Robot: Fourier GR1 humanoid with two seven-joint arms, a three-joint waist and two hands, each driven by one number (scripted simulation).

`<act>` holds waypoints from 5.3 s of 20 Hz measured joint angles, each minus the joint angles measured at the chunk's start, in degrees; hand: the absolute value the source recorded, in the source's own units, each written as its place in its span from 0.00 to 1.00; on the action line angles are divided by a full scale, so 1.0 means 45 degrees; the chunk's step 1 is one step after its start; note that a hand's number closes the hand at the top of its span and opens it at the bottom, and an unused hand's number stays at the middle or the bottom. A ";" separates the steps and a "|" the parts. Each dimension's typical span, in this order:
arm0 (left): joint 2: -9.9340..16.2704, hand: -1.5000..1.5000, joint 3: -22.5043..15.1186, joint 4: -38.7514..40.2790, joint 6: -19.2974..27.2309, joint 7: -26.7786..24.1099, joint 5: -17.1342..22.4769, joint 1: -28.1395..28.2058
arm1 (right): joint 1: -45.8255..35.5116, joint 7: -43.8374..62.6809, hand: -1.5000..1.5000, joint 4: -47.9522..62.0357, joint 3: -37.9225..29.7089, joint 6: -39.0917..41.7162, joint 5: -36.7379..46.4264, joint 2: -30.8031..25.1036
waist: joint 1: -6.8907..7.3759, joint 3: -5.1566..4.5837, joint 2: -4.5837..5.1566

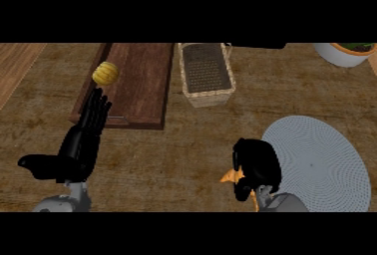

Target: Pick the croissant from the placemat and place it in the basket

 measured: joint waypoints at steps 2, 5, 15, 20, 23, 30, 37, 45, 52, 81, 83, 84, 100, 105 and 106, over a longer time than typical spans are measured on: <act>-0.0016 0.50 -0.0164 0.0076 -0.0122 0.0003 -0.0032 -0.0153 | -0.1068 0.0268 1.00 0.0337 0.1162 0.0085 0.0068 0.0424 | 0.0436 0.0016 0.0061; -0.0133 0.50 -0.0361 0.0236 -0.0169 -0.0128 -0.0119 -0.0223 | -0.2545 0.0968 1.00 0.0803 0.2707 -0.0415 -0.0286 0.0776 | 0.0706 0.0037 0.0090; -0.0345 0.50 -0.0436 0.0587 0.0001 -0.0147 -0.0264 -0.0510 | -0.6610 0.3434 1.00 0.0082 0.5018 -0.4696 -0.3447 0.1072 | 0.0616 0.0057 -0.0007; -0.0304 0.50 -0.0347 0.0563 0.0052 -0.0129 -0.0279 -0.0382 | -0.9209 0.4771 1.00 -0.0668 0.5335 -0.6157 -0.4589 0.1058 | 0.0354 0.0036 -0.0128; -0.0281 0.50 -0.0223 0.0626 0.0146 -0.0094 -0.0300 -0.0350 | -1.0790 0.5293 1.00 -0.0834 0.5178 -0.6499 -0.5325 0.1021 | 0.0123 0.0027 -0.0170; -0.0205 0.50 0.0036 0.0528 0.0256 -0.0243 -0.0273 0.0003 | -1.3343 0.6438 1.00 -0.0203 0.4369 -0.6522 -0.6466 0.0955 | -0.0337 0.0019 -0.0247; -0.0144 0.50 0.0246 0.0260 0.0342 -0.0302 -0.0220 0.0328 | -1.4881 0.6753 1.00 0.1728 0.3621 -0.5822 -0.6487 0.0952 | -0.0708 0.0032 -0.0224; -0.0062 0.50 0.0364 -0.0109 0.0318 -0.0277 -0.0183 0.0634 | -1.4680 0.6043 1.00 0.2991 0.2405 -0.5699 -0.6116 0.0865 | -0.0924 0.0053 -0.0160; -0.0017 0.50 0.0445 -0.0291 0.0281 -0.0069 -0.0164 0.0662 | -1.3763 0.5067 1.00 0.3720 0.1379 -0.5512 -0.5531 0.0592 | -0.0989 0.0060 -0.0135; -0.0248 0.50 0.0526 -0.0381 0.0157 -0.0126 -0.0354 0.0705 | -1.0549 0.0481 0.00 0.6759 -0.2127 -0.5606 -0.3803 0.0864 | -0.0964 0.0062 -0.0105; -0.0117 0.50 0.0776 -0.0106 0.0041 -0.0154 -0.0224 0.0433 | -1.0709 0.0243 0.00 0.7149 -0.2319 -0.5464 -0.3755 0.0923 | -0.0955 0.0061 -0.0099; -0.0204 0.50 0.0652 -0.0166 0.0119 -0.0135 -0.0346 0.0476 | -1.0711 -0.0002 0.00 0.7279 -0.2468 -0.5416 -0.3764 0.0879 | -0.0950 0.0061 -0.0100; -0.0212 0.50 0.0819 -0.0093 -0.0046 -0.0141 -0.0263 0.0523 | -1.0763 -0.1694 0.00 0.6613 -0.3507 -0.7963 -0.3659 0.0817 | -0.1001 0.0062 -0.0113; -0.0228 0.50 0.0835 -0.0091 -0.0022 -0.0075 -0.0300 0.0440 | -1.0572 -0.0614 0.00 0.5018 -0.3835 -0.7456 -0.3135 0.0267 | -0.1065 0.0059 -0.0150; -0.0163 0.50 0.0935 0.0014 -0.0091 -0.0147 -0.0241 0.0394 | -1.0481 -0.0477 0.00 0.4726 -0.3973 -0.7430 -0.3089 0.0129 | -0.1074 0.0060 -0.0150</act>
